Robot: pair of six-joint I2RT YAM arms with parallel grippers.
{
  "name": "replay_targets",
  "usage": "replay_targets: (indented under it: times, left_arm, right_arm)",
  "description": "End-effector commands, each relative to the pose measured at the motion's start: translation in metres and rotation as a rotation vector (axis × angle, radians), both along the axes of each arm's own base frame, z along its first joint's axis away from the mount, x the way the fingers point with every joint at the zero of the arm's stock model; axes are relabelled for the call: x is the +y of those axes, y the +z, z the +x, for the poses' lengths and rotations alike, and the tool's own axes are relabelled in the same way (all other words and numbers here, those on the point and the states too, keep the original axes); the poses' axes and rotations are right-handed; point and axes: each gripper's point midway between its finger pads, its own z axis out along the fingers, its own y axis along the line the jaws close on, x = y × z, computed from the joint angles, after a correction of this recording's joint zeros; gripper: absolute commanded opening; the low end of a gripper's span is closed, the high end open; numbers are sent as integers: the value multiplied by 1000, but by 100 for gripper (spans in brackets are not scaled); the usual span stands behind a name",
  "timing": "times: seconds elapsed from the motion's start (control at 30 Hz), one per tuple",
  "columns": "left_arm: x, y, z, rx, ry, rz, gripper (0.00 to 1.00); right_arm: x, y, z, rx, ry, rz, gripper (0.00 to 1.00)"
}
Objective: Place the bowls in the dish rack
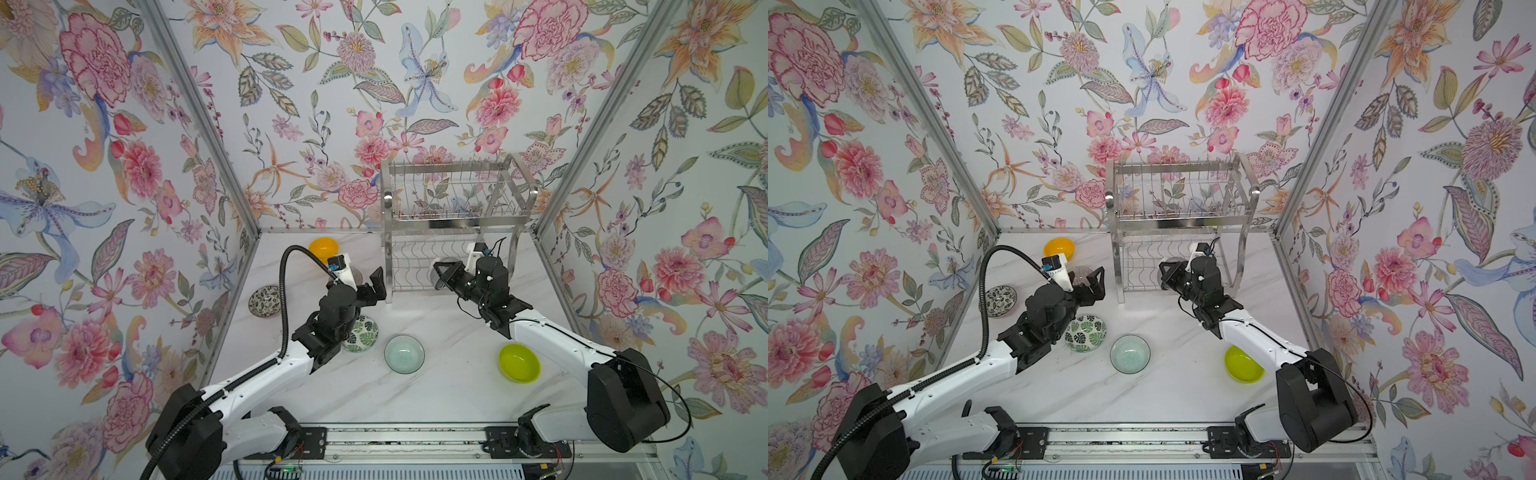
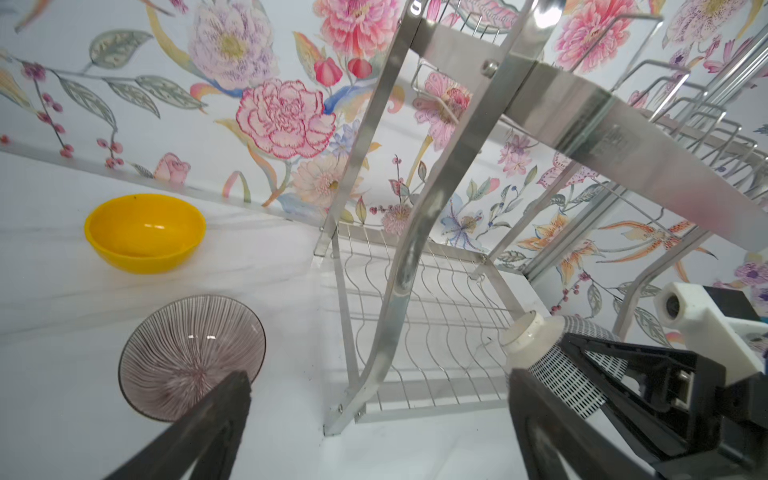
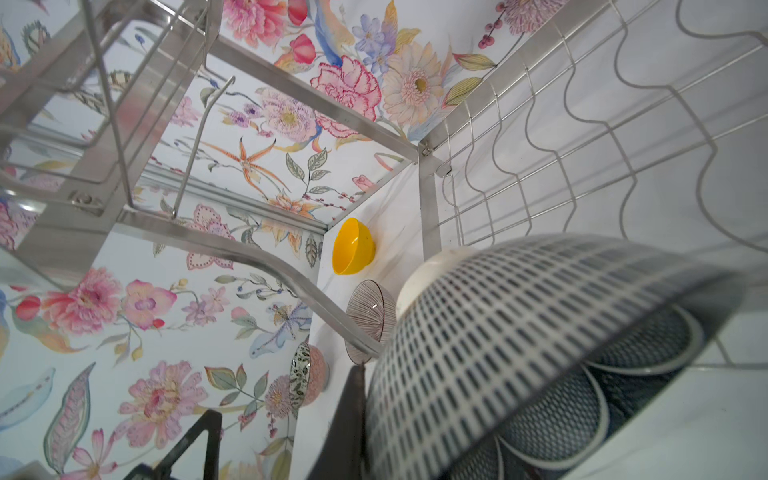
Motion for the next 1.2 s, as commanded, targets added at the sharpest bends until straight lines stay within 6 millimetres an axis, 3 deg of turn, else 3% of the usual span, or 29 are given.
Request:
replay_targets:
  times: [0.0,0.2,0.37,0.47,0.73,0.87,1.17]
  left_arm:
    - [-3,-34,-7,192,-122,-79,99]
    - [17,-30,22,284,-114,-205,99]
    - [9,-23,55,331,-134,-271,99]
    - [6,-29,71,382,-151,-297,99]
    - [27,-51,113,432,-91,-397,99]
    - [13,-50,133,437,-154,-465,99]
    - [-1,-60,148,466,-230,-438,99]
  right_arm:
    - [4,23,-3,-211,88,-132,0]
    - [2,28,-1,-315,155,-197,0]
    - [8,27,10,-364,225,-166,0]
    - [17,28,18,-394,270,-161,0]
    - [25,24,43,-439,311,-122,0]
    - [33,23,56,-461,364,-92,0]
    - [34,22,90,-473,425,24,0]
